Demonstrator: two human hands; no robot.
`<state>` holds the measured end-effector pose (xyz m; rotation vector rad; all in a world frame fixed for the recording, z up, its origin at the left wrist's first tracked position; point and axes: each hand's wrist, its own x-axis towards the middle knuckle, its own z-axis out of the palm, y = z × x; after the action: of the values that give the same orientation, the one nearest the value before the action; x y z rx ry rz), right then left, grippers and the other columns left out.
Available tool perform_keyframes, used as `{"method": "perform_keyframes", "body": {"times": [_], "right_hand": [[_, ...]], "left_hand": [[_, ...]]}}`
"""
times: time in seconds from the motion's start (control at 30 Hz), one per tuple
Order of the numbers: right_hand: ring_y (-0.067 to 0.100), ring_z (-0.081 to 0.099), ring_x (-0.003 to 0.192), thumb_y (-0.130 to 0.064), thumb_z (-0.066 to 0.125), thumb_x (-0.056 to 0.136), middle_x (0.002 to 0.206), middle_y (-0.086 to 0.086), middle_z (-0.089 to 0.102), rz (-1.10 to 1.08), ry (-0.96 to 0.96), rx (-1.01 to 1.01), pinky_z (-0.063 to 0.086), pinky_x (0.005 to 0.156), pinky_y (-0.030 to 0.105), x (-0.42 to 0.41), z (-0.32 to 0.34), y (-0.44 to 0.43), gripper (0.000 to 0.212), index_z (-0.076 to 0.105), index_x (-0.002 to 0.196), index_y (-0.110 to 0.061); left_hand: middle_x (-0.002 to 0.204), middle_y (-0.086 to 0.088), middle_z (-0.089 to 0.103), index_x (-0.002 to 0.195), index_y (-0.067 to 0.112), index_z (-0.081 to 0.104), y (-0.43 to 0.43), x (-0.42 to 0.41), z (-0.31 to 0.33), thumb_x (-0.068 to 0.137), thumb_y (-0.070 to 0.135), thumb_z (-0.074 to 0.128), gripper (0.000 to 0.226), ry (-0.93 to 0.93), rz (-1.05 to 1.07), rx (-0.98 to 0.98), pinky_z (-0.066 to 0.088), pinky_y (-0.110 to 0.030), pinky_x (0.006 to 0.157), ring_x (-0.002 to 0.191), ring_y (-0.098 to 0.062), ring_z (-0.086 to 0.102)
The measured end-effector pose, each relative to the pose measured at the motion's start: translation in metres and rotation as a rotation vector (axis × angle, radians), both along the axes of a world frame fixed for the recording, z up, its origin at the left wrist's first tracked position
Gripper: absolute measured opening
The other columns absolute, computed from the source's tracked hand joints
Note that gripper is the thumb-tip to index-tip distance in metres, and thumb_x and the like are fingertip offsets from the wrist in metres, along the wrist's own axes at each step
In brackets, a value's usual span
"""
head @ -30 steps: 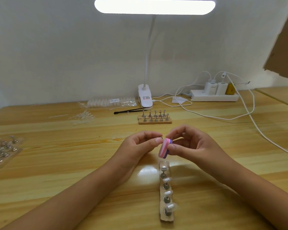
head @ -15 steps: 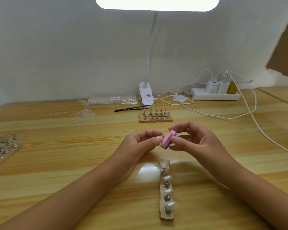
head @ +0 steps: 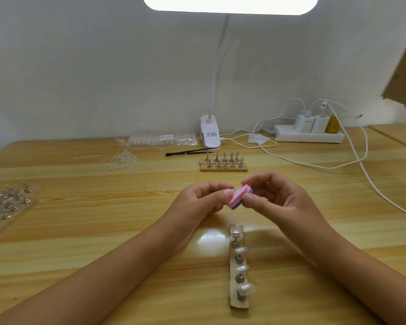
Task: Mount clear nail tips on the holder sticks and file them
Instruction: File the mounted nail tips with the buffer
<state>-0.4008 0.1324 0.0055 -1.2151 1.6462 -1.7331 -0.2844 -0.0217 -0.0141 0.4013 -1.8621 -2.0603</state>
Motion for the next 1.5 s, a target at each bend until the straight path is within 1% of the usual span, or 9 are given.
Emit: {"method": "perform_keyframes", "body": {"times": [0.1,0.23,0.37,0.5,0.63,0.73,0.9,1.1,1.5], "right_hand": [[0.014,0.071,0.090,-0.022,0.072,0.074,0.097,0.002,0.073,-0.037,-0.032,-0.020,0.056,0.078,0.020,-0.0021,-0.0001,0.0004,0.032,0.065,0.104,-0.013],[0.018,0.072,0.094,-0.019,0.072,0.076,0.099,0.004,0.074,0.016,-0.010,0.007,0.057,0.080,0.023,-0.0007,-0.0025,-0.0018,0.030,0.065,0.104,-0.012],[0.015,0.071,0.091,-0.021,0.072,0.075,0.099,0.003,0.073,-0.044,-0.037,-0.058,0.054,0.076,0.018,-0.0030,-0.0018,-0.0011,0.031,0.066,0.104,-0.014],[0.017,0.071,0.093,-0.020,0.072,0.075,0.098,0.004,0.073,0.014,0.005,-0.014,0.055,0.077,0.021,0.0012,-0.0046,-0.0031,0.030,0.065,0.103,-0.012],[0.016,0.070,0.094,-0.024,0.071,0.074,0.099,0.004,0.073,-0.081,-0.021,-0.056,0.055,0.080,0.021,-0.0017,-0.0018,-0.0011,0.033,0.066,0.105,-0.014],[0.017,0.071,0.094,-0.022,0.071,0.075,0.100,0.006,0.073,-0.014,0.030,0.016,0.057,0.082,0.025,0.0011,-0.0028,-0.0016,0.032,0.066,0.105,-0.011],[0.018,0.071,0.096,-0.020,0.070,0.077,0.100,0.005,0.074,-0.044,0.008,0.001,0.056,0.085,0.025,-0.0005,-0.0006,-0.0008,0.031,0.067,0.107,-0.010],[0.018,0.071,0.097,-0.023,0.071,0.076,0.101,0.005,0.074,-0.060,0.011,-0.001,0.057,0.089,0.031,0.0001,-0.0029,-0.0025,0.032,0.067,0.106,-0.012],[0.021,0.071,0.096,-0.019,0.071,0.077,0.099,0.006,0.074,-0.017,-0.005,0.031,0.057,0.088,0.029,0.0016,-0.0048,-0.0037,0.030,0.067,0.104,-0.010]], "left_hand": [[0.095,0.003,0.074,0.095,0.030,0.079,-0.0006,-0.0008,-0.0008,0.064,0.044,0.079,0.034,-0.004,0.005,-0.005,0.050,-0.028,0.091,0.088,-0.009,0.062],[0.104,-0.005,0.075,0.095,0.027,0.079,0.0006,-0.0007,-0.0010,0.065,0.043,0.079,0.034,0.009,-0.006,-0.013,0.048,-0.034,0.098,0.099,-0.020,0.064],[0.092,-0.001,0.072,0.095,0.027,0.079,-0.0007,-0.0015,-0.0012,0.063,0.043,0.079,0.036,0.006,0.006,-0.001,0.047,-0.033,0.096,0.090,-0.011,0.060],[0.106,-0.008,0.074,0.096,0.027,0.079,0.0001,-0.0004,-0.0011,0.068,0.042,0.079,0.032,0.010,0.003,-0.013,0.046,-0.041,0.103,0.102,-0.029,0.063],[0.092,0.002,0.073,0.094,0.028,0.079,-0.0019,-0.0015,-0.0022,0.074,0.034,0.076,0.022,-0.008,0.016,-0.017,0.049,-0.030,0.094,0.092,-0.013,0.062],[0.109,-0.010,0.074,0.098,0.025,0.078,-0.0007,-0.0018,-0.0029,0.076,0.033,0.075,0.024,-0.004,0.026,-0.036,0.047,-0.043,0.105,0.109,-0.031,0.064],[0.103,-0.002,0.074,0.100,0.024,0.077,-0.0010,-0.0013,-0.0032,0.077,0.033,0.074,0.025,-0.002,0.022,-0.059,0.047,-0.035,0.097,0.097,-0.011,0.064],[0.115,-0.009,0.072,0.109,0.018,0.075,-0.0014,-0.0009,-0.0045,0.079,0.032,0.072,0.033,0.025,0.033,-0.062,0.040,-0.051,0.112,0.119,-0.031,0.060],[0.112,-0.009,0.074,0.108,0.016,0.076,-0.0009,-0.0019,-0.0042,0.080,0.028,0.071,0.031,0.038,0.023,-0.037,0.042,-0.049,0.110,0.113,-0.024,0.065]]}}
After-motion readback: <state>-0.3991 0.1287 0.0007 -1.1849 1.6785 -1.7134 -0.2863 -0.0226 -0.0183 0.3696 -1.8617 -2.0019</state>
